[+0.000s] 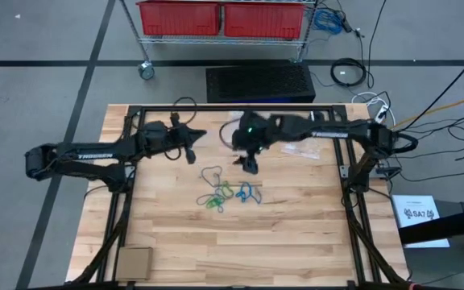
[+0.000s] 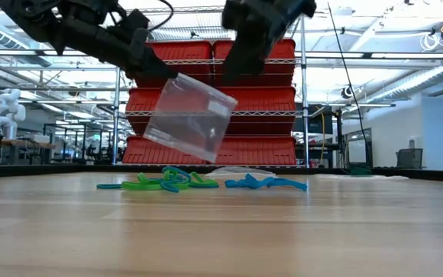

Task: Sort rubber bands
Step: Put the dark blue rubber band into the left zip lock bag

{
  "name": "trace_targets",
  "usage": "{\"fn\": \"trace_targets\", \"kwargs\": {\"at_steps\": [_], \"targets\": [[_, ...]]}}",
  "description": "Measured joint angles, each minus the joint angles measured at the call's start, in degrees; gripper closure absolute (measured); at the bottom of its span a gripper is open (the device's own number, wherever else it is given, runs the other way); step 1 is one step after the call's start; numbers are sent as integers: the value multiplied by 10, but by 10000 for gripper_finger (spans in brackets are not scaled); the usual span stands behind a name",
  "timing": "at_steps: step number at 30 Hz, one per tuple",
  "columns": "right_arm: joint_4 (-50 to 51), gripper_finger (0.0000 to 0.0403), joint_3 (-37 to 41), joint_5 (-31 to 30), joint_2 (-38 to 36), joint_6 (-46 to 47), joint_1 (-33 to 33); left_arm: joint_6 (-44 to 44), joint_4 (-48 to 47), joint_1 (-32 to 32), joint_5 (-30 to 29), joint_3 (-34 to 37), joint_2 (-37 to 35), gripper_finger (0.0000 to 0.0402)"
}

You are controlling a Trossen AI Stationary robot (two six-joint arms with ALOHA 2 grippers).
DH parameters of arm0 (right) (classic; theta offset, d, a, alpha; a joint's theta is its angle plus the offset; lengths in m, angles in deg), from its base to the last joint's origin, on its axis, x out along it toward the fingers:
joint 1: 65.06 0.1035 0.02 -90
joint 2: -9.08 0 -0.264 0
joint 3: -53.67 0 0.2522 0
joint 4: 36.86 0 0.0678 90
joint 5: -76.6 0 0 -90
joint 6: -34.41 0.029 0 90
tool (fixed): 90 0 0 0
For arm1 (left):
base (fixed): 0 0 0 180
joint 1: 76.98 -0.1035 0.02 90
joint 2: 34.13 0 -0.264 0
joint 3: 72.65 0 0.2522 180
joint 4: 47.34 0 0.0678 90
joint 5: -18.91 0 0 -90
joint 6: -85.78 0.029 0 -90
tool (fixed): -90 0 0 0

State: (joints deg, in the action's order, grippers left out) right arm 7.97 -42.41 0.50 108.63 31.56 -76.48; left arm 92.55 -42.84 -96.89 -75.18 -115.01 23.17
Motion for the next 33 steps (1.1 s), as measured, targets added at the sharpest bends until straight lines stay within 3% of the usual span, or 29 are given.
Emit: {"fn": "trace_targets", "kwargs": {"at_steps": [4, 8, 23, 29, 33], "targets": [[-94, 154, 26, -11, 53, 27, 22, 2, -25, -11, 1, 0, -29, 401], [-158, 148, 27, -63, 110, 36, 39, 11, -53, -17, 1, 0, -47, 401], [-263, 94, 26, -95, 245, 23, 30, 14, -86, -19, 2, 0, -55, 401], [-310, 98, 24, -90, 266, 29, 19, 15, -86, -19, 2, 0, -55, 401], [-311, 126, 19, -86, 274, 37, 13, 15, -86, -18, 2, 0, -55, 401]]}}
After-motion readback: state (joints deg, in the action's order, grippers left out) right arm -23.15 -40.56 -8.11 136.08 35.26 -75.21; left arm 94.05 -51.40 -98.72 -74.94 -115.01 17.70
